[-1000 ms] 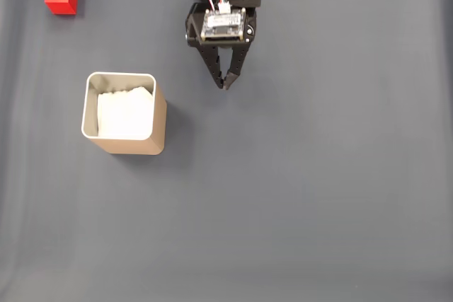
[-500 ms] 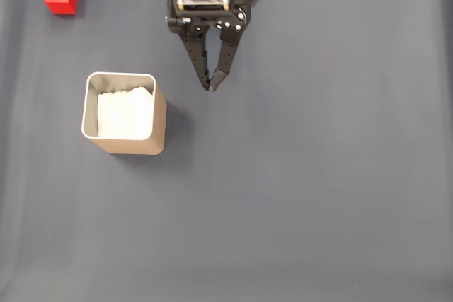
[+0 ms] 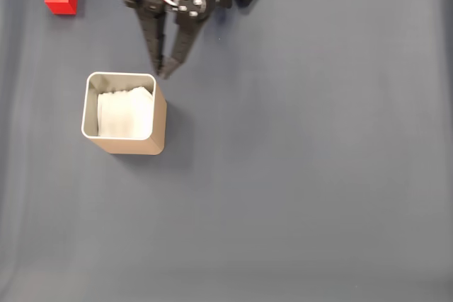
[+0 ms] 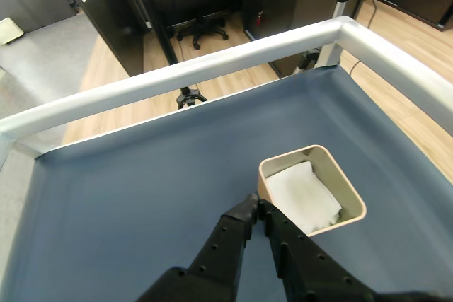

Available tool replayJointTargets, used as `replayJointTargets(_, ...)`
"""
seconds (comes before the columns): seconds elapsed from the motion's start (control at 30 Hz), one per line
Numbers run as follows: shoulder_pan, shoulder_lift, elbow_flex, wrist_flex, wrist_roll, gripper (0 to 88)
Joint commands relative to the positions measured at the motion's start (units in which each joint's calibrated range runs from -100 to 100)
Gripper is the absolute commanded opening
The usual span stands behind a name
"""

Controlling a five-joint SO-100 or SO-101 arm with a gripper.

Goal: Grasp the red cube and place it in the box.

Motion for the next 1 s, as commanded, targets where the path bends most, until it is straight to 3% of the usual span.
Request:
replayJointTargets(0.0,4.3,2.9,-7.1,2.8,1.2,0.2)
replayJointTargets(0.97,36.6,15.1,-12.8,11.3,4.4,0.2)
